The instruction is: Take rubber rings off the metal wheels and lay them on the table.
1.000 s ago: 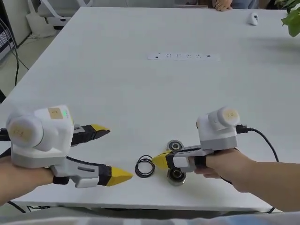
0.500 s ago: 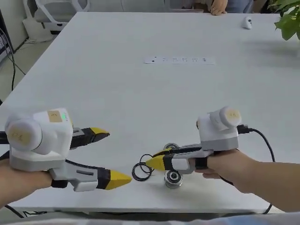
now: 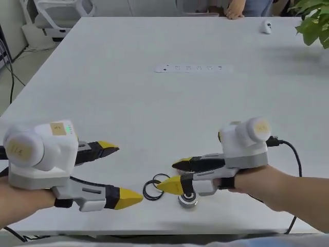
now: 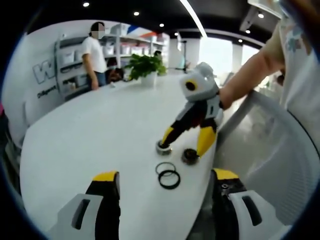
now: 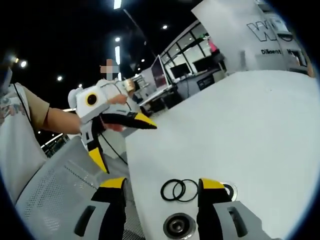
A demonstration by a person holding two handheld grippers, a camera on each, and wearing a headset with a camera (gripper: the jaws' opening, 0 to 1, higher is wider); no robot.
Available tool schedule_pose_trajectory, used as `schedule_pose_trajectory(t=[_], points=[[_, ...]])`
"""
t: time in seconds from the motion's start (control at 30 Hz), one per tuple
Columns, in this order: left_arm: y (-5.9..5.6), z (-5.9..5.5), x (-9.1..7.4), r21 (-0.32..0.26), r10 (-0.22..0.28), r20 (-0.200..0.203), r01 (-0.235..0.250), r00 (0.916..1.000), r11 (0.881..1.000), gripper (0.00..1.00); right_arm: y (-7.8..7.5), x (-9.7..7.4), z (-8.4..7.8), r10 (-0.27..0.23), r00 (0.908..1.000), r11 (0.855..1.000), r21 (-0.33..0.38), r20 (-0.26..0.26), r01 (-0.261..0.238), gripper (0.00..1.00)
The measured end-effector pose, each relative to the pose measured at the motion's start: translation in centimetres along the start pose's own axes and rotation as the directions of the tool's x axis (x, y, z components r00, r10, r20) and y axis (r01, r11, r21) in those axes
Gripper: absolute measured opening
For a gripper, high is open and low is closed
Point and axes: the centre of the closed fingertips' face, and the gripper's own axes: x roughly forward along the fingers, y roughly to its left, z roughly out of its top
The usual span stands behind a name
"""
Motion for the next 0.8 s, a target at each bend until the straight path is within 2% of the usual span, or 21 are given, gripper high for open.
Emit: schedule_pose_trajectory(t=[0.33,0.5,0.8], points=[[0.0,0.5,-0.2,-0.001,0.004,0.013,-0.004,0.9999,1.0,0.76,0.1,-2.7,1.1,-0.049,0.9982,0.99,-0.131,0.036,0.053,0.73],[0.0,0.9,-0.5,0.0,0.01,0.024,-0.01,0.9997,1.0,0.77,0.4,-4.2,1.4,-0.076,0.9955,0.975,-0.204,0.057,0.086,0.81],[0.1,1.7,-1.6,0.007,0.034,0.048,-0.034,0.9983,0.999,0.79,0.7,-7.3,1.1,-0.133,0.9881,0.952,-0.267,0.077,0.149,0.9]])
